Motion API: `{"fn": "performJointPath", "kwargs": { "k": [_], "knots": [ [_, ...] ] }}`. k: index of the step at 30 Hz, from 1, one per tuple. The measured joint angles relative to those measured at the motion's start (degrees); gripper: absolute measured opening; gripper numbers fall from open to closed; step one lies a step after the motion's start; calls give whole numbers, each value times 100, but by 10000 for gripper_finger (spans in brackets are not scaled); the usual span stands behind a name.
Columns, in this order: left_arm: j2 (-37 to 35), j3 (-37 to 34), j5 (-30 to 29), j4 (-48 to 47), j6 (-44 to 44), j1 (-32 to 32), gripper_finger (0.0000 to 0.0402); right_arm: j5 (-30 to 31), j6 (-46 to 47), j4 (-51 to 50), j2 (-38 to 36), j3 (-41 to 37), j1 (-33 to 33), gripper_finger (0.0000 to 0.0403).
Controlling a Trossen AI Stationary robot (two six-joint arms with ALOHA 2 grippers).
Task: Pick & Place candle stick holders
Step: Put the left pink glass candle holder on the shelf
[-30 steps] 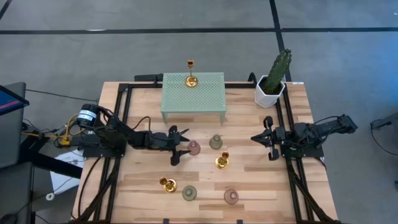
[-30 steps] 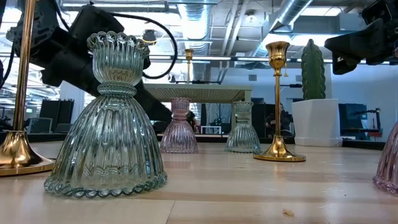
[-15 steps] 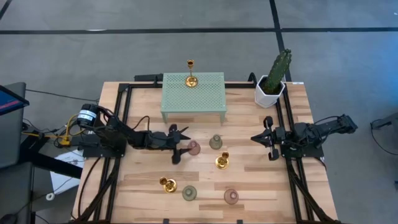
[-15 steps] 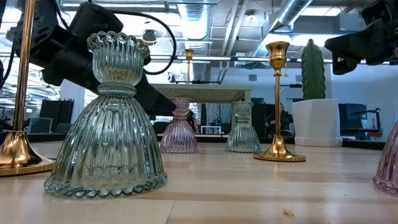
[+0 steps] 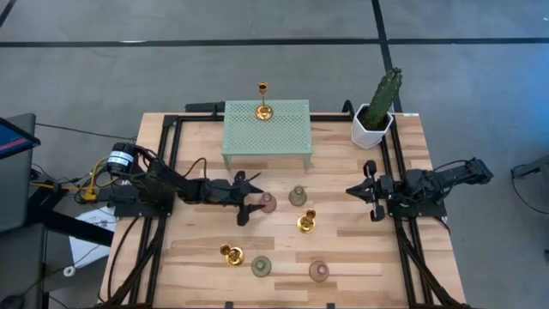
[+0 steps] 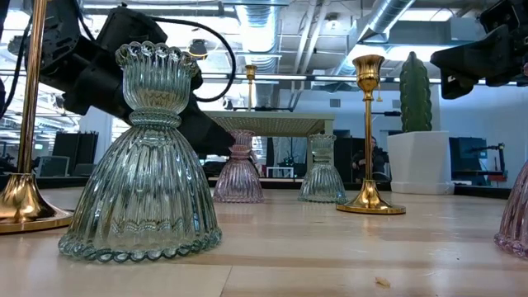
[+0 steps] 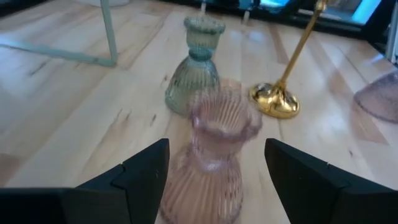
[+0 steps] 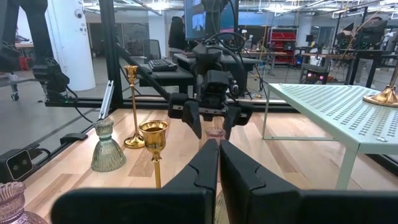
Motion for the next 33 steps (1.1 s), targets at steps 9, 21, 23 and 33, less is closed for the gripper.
{"fn": "performJointPath", "kwargs": {
  "k": [9,21,23,33],
  "knots": [
    [83,297,139,-31,323,26,265,0,0,-46,0,0,0,8],
    [885,634,91,-26,20,254,265,-2,0,-87,0,4,0,8],
    [1064,814,92,-6,19,291,265,-2,1,-90,0,4,0,8],
    [1282,1096,99,-44,-2,345,263,-2,2,-94,0,4,0,8]
  ]
}}
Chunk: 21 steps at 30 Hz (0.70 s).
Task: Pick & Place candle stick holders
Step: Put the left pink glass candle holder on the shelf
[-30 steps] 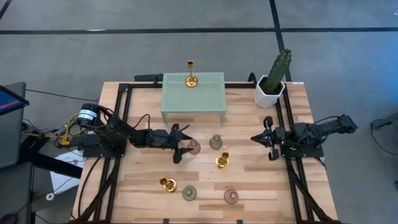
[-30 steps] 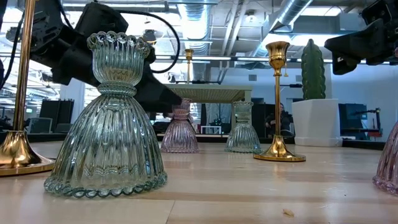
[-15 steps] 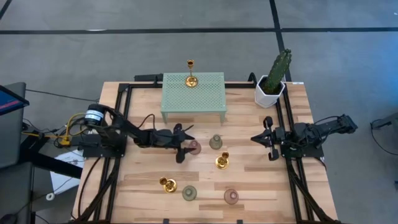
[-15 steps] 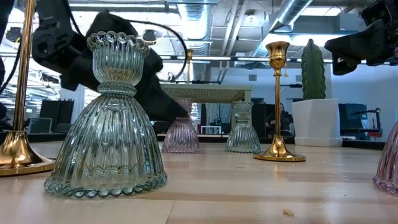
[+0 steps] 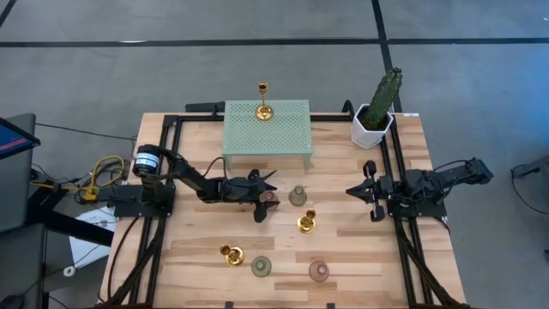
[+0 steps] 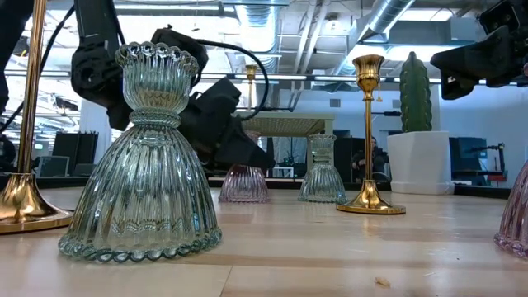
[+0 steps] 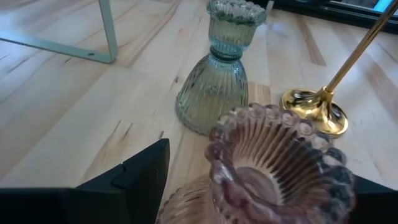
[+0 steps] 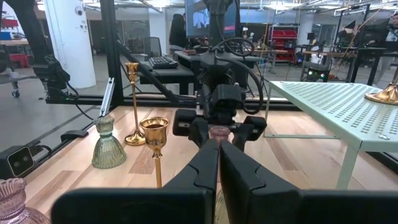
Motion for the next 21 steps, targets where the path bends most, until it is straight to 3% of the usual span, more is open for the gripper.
{"fn": "performJointPath", "kwargs": {
  "k": [8,21],
  "knots": [
    [-32,-3,-1,17,-162,0,236,0,-2,-3,0,0,0,8],
    [-50,-3,-10,56,-293,-37,150,0,0,-7,0,0,0,8]
  ]
}}
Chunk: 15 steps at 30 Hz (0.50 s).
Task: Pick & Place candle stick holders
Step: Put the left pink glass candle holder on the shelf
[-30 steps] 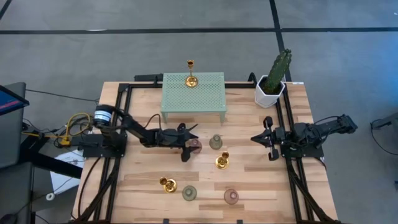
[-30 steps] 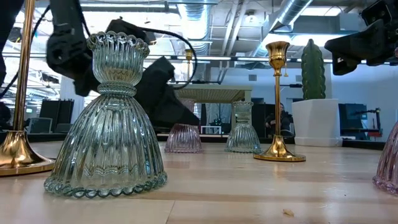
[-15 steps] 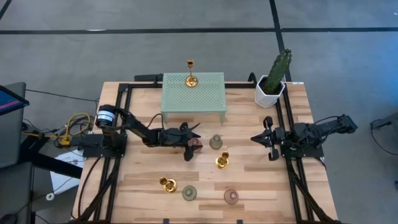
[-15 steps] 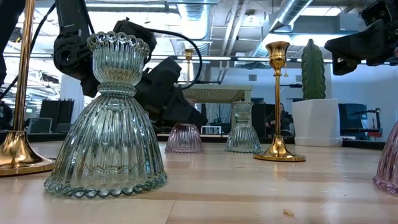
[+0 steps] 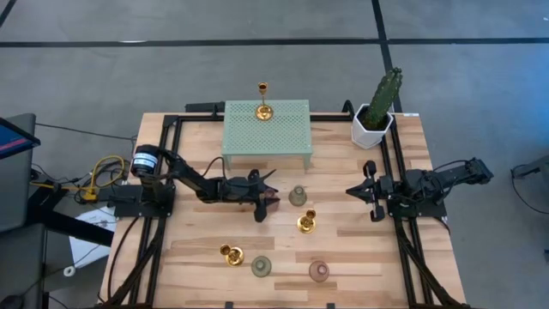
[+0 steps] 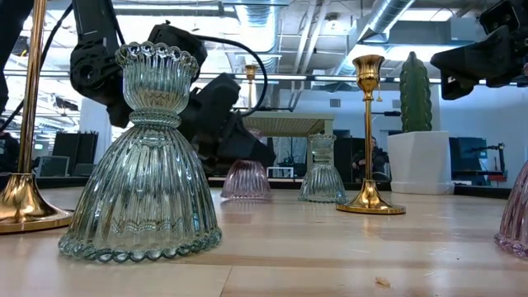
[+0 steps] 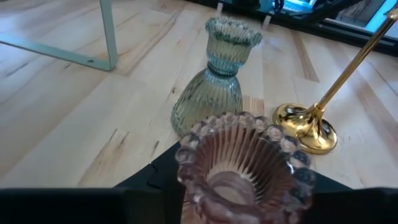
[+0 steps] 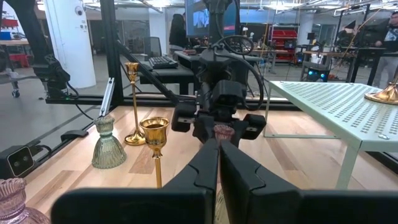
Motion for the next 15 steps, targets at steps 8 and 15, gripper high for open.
{"fn": "performJointPath", "kwargs": {
  "k": [8,15],
  "knots": [
    [-87,2,-4,-95,-4,-70,139,0,0,-2,0,0,0,8],
    [-657,-7,-190,-1139,-17,-210,125,2,0,-2,0,0,0,8]
  ]
}}
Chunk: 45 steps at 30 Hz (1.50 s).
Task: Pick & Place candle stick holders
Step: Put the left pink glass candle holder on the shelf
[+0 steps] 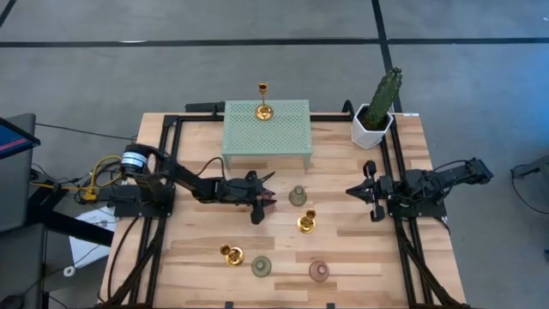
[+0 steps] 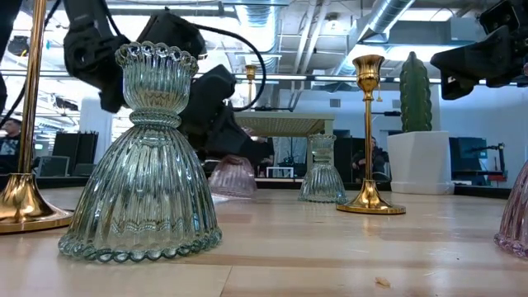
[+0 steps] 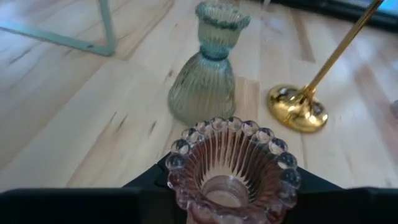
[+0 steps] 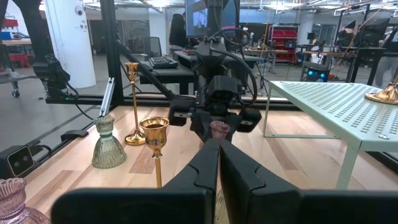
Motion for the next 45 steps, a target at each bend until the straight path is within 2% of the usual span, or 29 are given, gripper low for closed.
{"fn": "performJointPath", "kwargs": {
  "k": [7,13,19,28,33,37,42,45],
  "knots": [
    [-825,-8,-578,-923,10,-353,135,0,0,0,0,0,0,8],
    [-1475,-8,-963,-1424,16,-692,124,-2,0,0,0,0,0,8],
    [-2113,-6,-1364,-1868,28,-980,135,-1,0,0,0,0,0,8],
    [-3042,-6,-1649,-2221,261,-974,124,0,0,0,0,-2,0,8],
    [-3554,-6,-1854,-2253,601,-766,136,0,0,0,0,-2,0,8],
    [-3893,-6,-2016,-2260,985,-426,125,0,0,0,0,-2,0,8],
    [-4166,-1,-2087,-2255,1268,296,126,0,0,0,0,-2,0,8],
    [-4219,1,-2090,-2240,1282,837,141,0,0,0,0,-2,0,8]
  ]
}}
